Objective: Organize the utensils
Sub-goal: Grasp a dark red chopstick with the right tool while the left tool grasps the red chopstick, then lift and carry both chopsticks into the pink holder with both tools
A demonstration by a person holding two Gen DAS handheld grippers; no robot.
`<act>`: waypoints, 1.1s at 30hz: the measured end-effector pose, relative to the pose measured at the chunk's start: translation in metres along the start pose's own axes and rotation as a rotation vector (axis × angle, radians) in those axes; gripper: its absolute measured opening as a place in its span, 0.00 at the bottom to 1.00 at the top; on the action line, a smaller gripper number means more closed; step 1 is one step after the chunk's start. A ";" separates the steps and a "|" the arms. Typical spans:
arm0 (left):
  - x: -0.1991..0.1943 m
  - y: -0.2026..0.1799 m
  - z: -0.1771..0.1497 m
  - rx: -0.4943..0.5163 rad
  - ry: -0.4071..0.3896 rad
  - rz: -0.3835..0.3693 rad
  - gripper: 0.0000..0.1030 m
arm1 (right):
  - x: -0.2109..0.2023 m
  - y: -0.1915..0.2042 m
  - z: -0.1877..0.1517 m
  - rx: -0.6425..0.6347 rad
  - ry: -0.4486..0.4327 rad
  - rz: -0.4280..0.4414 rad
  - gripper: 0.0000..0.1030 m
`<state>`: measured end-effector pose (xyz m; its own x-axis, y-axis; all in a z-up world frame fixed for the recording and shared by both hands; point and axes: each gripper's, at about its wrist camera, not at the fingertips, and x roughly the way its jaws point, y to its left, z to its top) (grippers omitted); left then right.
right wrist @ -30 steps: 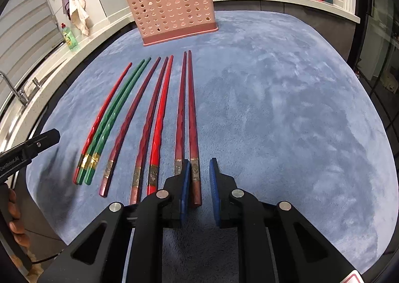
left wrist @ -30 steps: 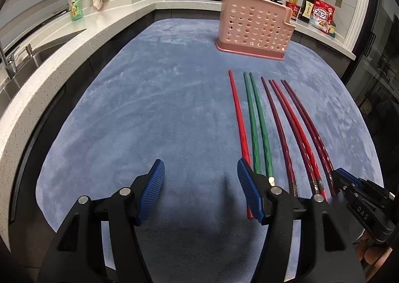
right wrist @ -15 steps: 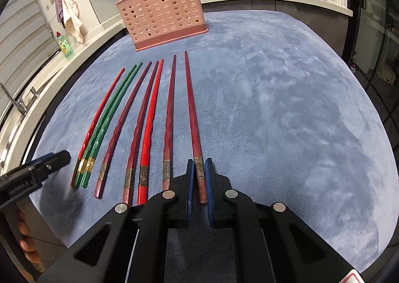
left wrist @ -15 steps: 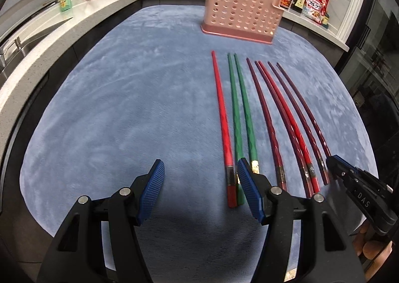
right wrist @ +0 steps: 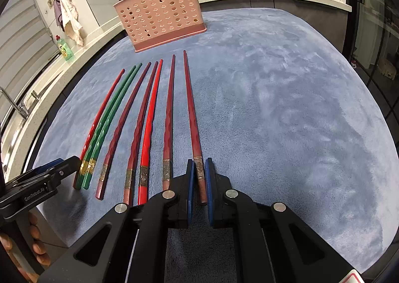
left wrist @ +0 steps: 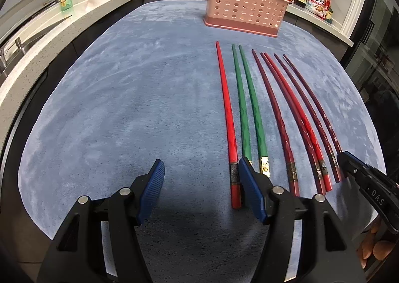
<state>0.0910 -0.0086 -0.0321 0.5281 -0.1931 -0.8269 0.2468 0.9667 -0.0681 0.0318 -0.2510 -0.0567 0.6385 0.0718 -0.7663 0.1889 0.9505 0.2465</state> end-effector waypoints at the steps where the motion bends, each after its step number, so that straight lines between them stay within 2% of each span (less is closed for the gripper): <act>1: 0.001 -0.002 0.000 0.007 0.002 0.003 0.57 | 0.000 0.000 0.000 -0.001 0.000 -0.001 0.08; 6: 0.005 -0.010 -0.003 0.043 -0.008 0.040 0.57 | 0.000 0.001 0.000 -0.001 0.000 -0.002 0.08; 9: 0.004 -0.009 -0.003 0.037 -0.014 0.041 0.52 | 0.000 0.001 0.000 -0.002 0.000 -0.004 0.08; 11: 0.003 -0.006 -0.003 0.029 -0.017 0.041 0.44 | 0.001 0.001 0.000 -0.002 0.000 -0.004 0.08; 13: 0.001 -0.002 -0.002 0.018 -0.017 0.033 0.28 | 0.001 0.001 0.000 -0.001 0.000 -0.002 0.08; 14: 0.001 0.000 -0.002 0.013 -0.016 0.026 0.25 | 0.001 0.001 0.000 -0.001 0.001 -0.002 0.08; 15: 0.000 0.002 -0.002 0.009 -0.012 0.008 0.16 | 0.001 0.001 0.000 -0.001 0.001 -0.001 0.08; 16: 0.000 0.002 -0.002 0.006 -0.009 0.002 0.12 | 0.001 0.001 -0.001 -0.002 0.000 -0.002 0.08; 25: -0.008 0.012 0.003 -0.034 0.022 -0.049 0.09 | -0.013 0.006 0.004 -0.024 -0.020 -0.001 0.07; 33: -0.043 0.023 0.021 -0.062 -0.035 -0.076 0.08 | -0.053 0.005 0.034 -0.016 -0.107 0.019 0.07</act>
<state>0.0910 0.0182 0.0134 0.5382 -0.2708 -0.7981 0.2369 0.9574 -0.1651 0.0236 -0.2603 0.0054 0.7178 0.0578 -0.6939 0.1648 0.9542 0.2499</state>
